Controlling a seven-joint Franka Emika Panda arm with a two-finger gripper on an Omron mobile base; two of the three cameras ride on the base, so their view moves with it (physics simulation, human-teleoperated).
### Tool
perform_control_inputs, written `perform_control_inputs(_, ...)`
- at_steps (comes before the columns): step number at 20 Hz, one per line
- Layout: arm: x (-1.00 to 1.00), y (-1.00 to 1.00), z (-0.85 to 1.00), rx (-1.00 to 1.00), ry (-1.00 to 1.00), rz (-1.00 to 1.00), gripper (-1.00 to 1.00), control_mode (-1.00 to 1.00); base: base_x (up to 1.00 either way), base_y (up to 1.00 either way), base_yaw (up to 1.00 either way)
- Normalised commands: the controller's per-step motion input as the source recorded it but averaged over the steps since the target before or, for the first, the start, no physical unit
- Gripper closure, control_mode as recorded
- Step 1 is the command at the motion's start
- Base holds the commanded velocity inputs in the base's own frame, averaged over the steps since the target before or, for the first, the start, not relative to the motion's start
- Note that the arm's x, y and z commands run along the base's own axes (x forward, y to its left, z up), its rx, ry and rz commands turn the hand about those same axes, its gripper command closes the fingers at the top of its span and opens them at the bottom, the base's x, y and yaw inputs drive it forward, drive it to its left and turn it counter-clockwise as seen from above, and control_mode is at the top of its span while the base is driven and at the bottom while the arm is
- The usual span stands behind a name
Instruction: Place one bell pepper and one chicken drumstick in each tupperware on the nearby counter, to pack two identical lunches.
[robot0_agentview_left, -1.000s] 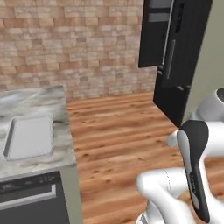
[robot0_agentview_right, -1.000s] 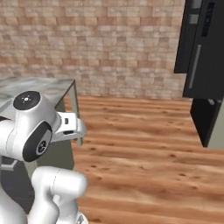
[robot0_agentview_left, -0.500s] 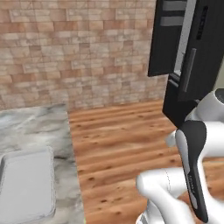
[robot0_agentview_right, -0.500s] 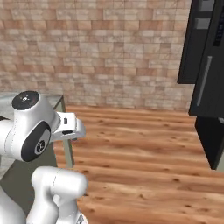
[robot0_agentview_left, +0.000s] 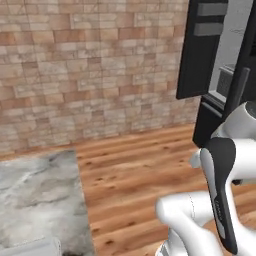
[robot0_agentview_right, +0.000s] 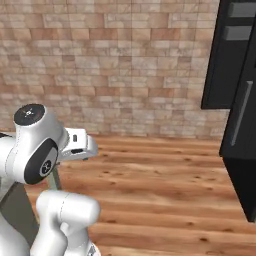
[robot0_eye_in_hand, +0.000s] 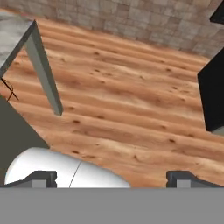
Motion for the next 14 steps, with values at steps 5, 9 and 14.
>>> perform_control_inputs(5,0.0,0.0,0.0,0.0,0.0,0.0,-1.0,1.0,1.0,-0.18,-0.21)
perform_control_inputs(9,0.0,0.0,0.0,0.0,0.0,0.0,-1.0,1.0,1.0,-0.15,-0.28)
perform_control_inputs(14,0.0,0.0,0.0,0.0,0.0,0.0,-1.0,1.0,0.92,-0.23,-0.32)
